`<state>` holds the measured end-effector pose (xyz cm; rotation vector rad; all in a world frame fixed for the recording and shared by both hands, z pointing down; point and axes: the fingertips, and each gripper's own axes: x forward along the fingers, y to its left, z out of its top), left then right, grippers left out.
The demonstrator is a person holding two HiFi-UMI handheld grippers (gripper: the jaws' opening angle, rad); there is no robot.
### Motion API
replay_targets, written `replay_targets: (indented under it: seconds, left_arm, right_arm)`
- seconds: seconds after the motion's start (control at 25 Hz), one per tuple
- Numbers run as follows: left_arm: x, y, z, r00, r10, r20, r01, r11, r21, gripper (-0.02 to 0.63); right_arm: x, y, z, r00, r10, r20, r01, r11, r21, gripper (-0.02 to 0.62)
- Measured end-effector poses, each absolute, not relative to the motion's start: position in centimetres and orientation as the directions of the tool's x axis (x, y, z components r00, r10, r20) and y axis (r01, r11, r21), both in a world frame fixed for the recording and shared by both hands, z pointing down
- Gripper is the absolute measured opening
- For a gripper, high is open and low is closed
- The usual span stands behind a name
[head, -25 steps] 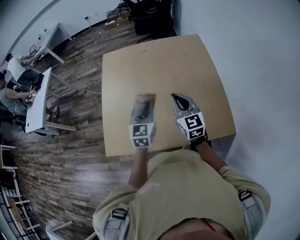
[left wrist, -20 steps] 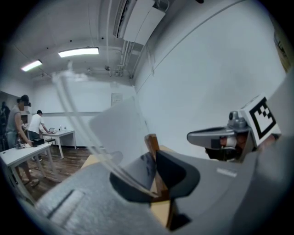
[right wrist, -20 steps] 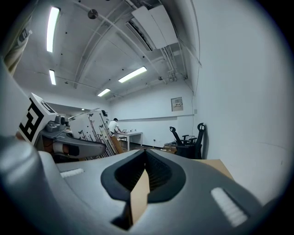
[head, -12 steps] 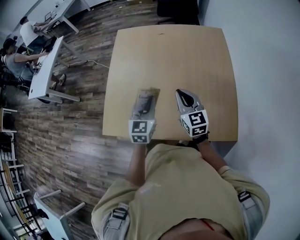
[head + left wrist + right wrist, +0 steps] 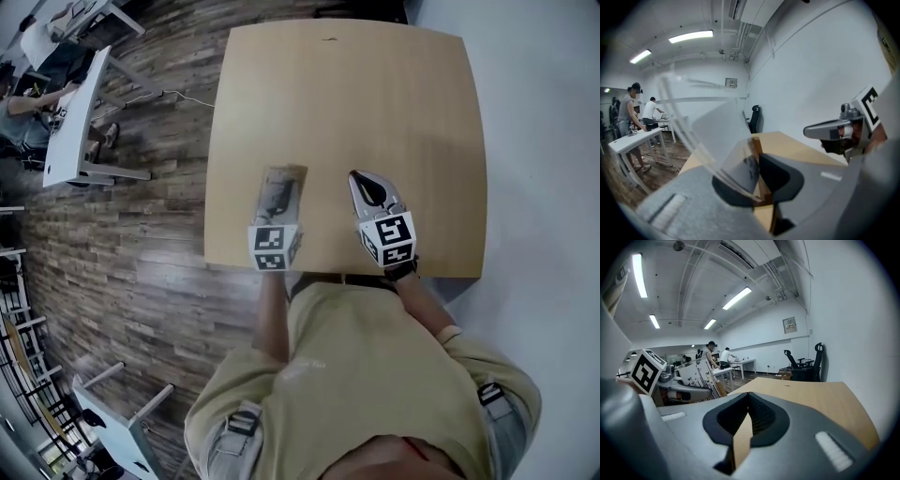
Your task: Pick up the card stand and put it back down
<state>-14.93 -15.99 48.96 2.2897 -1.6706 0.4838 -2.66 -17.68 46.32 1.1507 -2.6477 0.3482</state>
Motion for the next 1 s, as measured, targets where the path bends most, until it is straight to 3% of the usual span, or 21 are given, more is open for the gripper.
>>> replay_targets:
  seconds: [0.36,1.0]
  left_arm:
    - [-20.0,-22.2,51.2,0.286,-0.852,0.438,-0.953,-0.3,0.038,0.044]
    - [-26.5,-31.8,57.9,0.399,-0.782,0.478,-0.895,-0.446,0.016,0.044]
  right_arm:
    - [-6.5,-22.6,47.6,-0.644,-0.678,0.354,-0.753,0.645,-0.135,0.003]
    - [-10.7,-27.8,54.4,-0.571,-0.67,0.475,-0.807,0.563,-0.176,0.003]
